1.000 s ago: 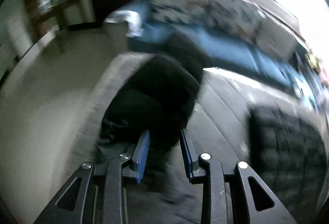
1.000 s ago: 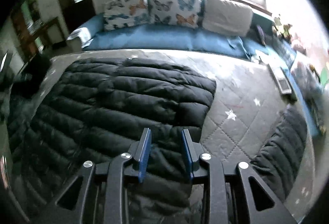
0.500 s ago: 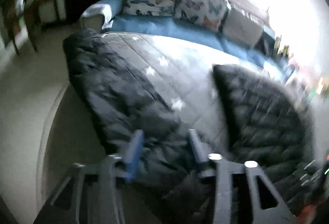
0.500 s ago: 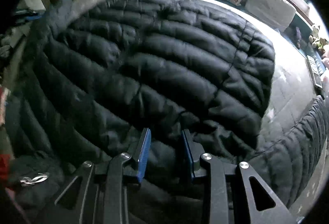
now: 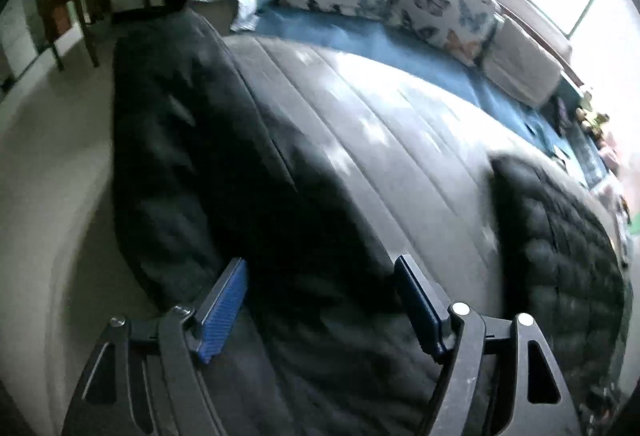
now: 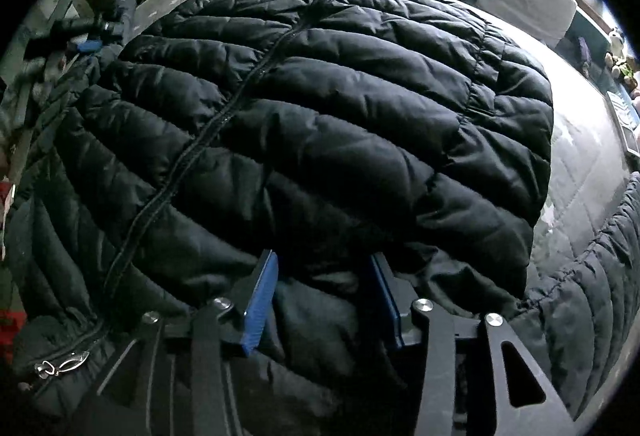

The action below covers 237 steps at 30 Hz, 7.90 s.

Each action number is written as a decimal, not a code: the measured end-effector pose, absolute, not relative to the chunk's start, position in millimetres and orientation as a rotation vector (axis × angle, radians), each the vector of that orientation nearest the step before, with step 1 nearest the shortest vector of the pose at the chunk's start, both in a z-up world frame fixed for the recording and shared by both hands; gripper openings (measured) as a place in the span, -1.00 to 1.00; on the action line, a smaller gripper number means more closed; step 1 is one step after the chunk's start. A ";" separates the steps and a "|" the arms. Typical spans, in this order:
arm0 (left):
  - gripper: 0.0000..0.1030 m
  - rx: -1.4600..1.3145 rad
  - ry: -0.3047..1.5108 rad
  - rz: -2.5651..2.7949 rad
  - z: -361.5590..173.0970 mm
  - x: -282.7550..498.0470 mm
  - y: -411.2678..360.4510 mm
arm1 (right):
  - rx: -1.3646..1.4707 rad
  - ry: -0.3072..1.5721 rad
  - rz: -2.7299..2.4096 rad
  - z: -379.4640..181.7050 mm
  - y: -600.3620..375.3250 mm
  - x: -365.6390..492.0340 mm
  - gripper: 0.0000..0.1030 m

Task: Fold large clothes

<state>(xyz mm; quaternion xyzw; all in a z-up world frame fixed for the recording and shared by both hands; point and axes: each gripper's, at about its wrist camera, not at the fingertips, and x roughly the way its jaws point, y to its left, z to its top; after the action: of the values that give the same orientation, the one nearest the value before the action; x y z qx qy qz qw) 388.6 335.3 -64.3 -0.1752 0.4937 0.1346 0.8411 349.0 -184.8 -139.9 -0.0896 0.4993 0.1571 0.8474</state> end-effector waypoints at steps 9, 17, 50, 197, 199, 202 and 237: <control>0.72 -0.328 1.087 0.447 -72.9 406.4 374.6 | -0.182 1.051 0.348 -139.0 -186.0 344.8 0.18; 0.71 -0.412 1.001 0.209 -37.9 352.8 318.4 | -0.151 0.991 0.333 -118.4 -199.6 311.0 0.18; 0.93 -0.234 0.998 0.408 -25.9 274.5 275.5 | 0.280 0.896 -0.262 -124.1 -530.2 372.6 0.17; -0.33 -0.197 0.913 -0.097 0.4 150.5 146.1 | -0.138 0.833 0.317 -87.7 -233.1 221.3 0.14; -0.17 -0.242 0.887 -0.040 9.4 153.2 169.2 | -0.121 0.824 0.321 -78.8 -230.2 220.3 0.14; 0.07 -0.307 0.841 0.061 19.5 165.1 212.1 | -0.080 0.784 0.390 -61.1 -218.1 216.7 0.14; -0.25 -0.956 0.772 0.272 -120.7 354.8 505.6 | -0.144 0.909 0.452 -93.2 -173.3 240.9 0.20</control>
<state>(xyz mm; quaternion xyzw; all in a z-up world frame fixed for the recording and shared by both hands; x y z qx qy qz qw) 354.8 505.6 -120.7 -0.4471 0.3609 0.1273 0.8085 240.9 -173.3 -93.2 -0.0687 0.4347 0.2165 0.8715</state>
